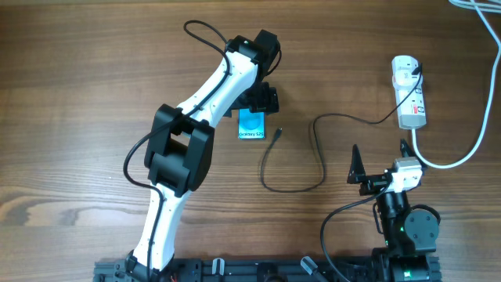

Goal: Plug charger to phone and switch on socket

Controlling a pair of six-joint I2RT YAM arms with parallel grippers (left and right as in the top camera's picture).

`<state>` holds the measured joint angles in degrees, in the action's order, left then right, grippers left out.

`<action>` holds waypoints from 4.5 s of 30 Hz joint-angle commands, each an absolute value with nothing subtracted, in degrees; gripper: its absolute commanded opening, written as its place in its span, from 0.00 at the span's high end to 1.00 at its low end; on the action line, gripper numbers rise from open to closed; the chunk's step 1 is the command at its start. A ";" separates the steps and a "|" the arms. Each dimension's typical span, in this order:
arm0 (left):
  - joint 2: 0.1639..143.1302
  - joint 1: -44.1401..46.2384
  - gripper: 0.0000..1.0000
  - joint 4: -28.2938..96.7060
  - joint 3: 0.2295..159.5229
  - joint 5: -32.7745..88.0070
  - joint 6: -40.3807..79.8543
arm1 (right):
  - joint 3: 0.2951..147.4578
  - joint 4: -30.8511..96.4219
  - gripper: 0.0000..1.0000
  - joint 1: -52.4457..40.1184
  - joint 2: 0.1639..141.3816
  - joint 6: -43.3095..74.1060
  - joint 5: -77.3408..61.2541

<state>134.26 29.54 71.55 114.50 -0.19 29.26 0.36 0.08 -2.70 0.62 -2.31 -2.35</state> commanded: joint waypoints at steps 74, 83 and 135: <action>130.45 29.32 0.30 60.95 102.45 -0.51 28.77 | 0.30 -0.05 0.00 -2.94 0.21 -2.98 -2.59; 107.72 28.03 0.31 64.97 102.48 4.69 28.82 | 0.30 -0.05 0.00 -2.94 0.21 -2.98 -2.59; 94.83 7.18 0.32 58.83 102.41 78.87 62.65 | 0.30 -6.02 0.00 -2.94 0.21 35.35 -31.29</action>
